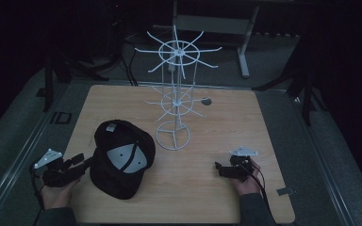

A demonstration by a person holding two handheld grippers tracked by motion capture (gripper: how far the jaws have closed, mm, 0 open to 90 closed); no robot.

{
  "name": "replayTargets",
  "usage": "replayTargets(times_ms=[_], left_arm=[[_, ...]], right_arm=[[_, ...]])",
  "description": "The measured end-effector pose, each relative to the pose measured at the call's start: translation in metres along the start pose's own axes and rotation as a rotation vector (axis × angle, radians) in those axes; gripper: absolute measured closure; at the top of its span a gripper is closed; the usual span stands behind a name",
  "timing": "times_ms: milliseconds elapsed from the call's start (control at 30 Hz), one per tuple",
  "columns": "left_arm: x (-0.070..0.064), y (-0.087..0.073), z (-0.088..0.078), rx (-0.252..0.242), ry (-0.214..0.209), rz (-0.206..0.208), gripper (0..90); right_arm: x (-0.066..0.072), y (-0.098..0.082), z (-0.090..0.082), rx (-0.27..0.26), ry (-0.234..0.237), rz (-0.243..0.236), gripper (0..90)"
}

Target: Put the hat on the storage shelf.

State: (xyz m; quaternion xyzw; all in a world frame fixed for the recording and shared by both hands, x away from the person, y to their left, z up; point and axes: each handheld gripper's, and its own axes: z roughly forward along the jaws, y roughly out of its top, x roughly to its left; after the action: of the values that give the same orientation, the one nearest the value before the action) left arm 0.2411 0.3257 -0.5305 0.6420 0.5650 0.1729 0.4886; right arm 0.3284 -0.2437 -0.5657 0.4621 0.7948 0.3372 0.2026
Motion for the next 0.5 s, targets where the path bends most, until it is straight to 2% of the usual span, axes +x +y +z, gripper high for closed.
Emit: replayTargets(times_ms=[233,367,500], left_arm=[[0.0012,-0.0017,0.0008,0.013,-0.006,-0.003,44.2],[0.0016,-0.002,0.0021,0.016,-0.03,-0.01,44.3],[0.0005,-0.0025,0.0053,0.034,-0.036,-0.002,44.3]], right_arm=[[0.0,0.0001,0.0002,-0.001,0.0,-0.001,15.0],[0.0,0.0001,0.0002,-0.001,0.001,-0.001,15.0],[0.0,0.0001,0.0002,-0.001,0.001,-0.001,15.0]])
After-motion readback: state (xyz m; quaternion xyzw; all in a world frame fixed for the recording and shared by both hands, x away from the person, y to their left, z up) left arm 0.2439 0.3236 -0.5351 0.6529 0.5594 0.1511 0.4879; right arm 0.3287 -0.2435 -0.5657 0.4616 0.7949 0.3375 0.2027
